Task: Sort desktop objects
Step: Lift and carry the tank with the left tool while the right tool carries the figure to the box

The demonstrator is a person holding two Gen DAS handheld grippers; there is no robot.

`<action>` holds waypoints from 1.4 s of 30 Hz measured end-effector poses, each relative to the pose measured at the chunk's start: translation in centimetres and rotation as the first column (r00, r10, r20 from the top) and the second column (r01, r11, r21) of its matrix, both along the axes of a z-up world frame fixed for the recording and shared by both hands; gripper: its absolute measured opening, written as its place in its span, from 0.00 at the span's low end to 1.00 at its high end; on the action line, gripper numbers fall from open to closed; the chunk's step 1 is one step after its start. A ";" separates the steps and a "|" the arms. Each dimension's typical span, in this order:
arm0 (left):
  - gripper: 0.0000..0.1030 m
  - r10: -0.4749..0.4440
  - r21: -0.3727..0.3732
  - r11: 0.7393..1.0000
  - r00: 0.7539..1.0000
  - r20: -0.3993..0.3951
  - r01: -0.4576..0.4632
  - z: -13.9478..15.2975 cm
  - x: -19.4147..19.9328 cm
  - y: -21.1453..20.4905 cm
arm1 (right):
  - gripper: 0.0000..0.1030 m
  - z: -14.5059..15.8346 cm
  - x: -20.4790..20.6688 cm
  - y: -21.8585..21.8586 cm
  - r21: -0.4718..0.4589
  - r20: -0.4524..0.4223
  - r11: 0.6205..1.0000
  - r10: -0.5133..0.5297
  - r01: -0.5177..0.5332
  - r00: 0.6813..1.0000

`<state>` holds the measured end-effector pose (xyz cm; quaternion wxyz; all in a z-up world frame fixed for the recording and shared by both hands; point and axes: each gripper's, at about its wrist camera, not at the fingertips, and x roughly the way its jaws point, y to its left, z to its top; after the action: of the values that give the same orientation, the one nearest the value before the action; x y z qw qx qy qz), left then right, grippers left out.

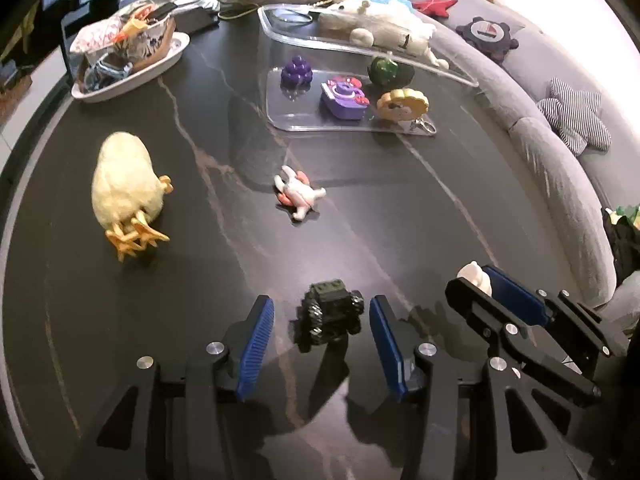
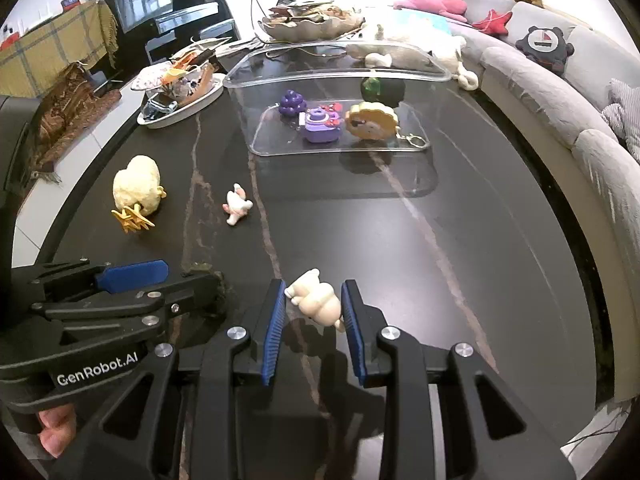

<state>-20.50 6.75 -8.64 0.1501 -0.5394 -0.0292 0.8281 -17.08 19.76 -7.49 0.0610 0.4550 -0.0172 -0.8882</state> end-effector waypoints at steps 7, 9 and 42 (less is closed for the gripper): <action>0.43 0.012 -0.048 0.999 1.000 -0.014 -0.013 -0.9 0.0 1.0 | 0.25 -0.9 0.1 0.5 0.002 0.027 1.000 -0.013 0.013 1.000; 0.40 0.007 -0.047 0.999 1.000 0.017 -0.006 -1.4 -0.1 1.2 | 0.25 -1.0 0.1 0.6 0.001 0.030 1.000 -0.014 0.014 0.999; 0.27 -0.009 -0.147 0.989 0.967 -0.254 -0.029 6.4 1.6 2.0 | 0.25 4.1 -0.5 0.3 0.016 -0.070 0.998 -0.060 0.061 0.996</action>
<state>-18.88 8.71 -2.25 0.1076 -0.4387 0.0495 0.8908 -17.55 20.02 -3.42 0.0304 0.4236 -0.0208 -0.9051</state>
